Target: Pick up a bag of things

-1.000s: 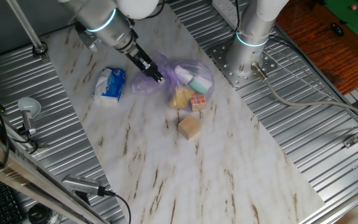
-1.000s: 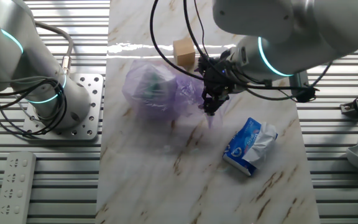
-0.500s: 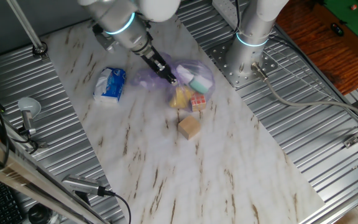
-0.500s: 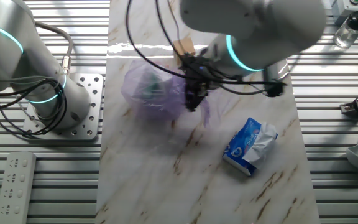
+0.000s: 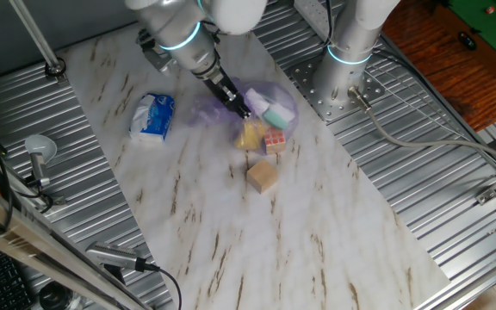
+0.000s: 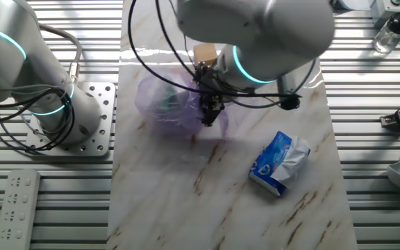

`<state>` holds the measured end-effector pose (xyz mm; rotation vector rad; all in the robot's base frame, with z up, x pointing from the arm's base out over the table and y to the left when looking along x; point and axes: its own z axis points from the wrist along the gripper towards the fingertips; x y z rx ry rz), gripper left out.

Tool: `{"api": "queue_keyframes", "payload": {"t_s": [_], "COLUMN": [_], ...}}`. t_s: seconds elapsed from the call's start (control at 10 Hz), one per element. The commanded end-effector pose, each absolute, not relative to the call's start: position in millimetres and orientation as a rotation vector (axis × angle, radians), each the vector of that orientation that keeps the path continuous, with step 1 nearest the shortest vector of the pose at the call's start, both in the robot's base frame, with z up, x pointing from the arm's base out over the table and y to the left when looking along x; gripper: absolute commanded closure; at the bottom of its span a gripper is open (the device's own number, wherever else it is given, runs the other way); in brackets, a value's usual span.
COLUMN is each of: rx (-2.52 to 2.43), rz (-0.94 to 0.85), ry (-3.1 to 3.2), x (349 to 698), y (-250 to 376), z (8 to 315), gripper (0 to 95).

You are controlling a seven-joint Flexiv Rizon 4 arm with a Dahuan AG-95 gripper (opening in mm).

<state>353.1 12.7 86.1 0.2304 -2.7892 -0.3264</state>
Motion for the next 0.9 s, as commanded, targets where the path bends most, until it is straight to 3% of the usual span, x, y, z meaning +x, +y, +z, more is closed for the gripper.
{"api": "queue_keyframes", "payload": {"t_s": [0.1,0.2,0.9], "rx": [0.208,0.198,0.226], "rz": [-0.312,-0.31,-0.307], "ry": [-2.806,-2.821,-2.819], "x": [353.5,353.5,359.8], "y": [12.8,12.8,12.0], "z": [83.7,83.7,89.9], "gripper": [38.0,95.0,95.0]}}
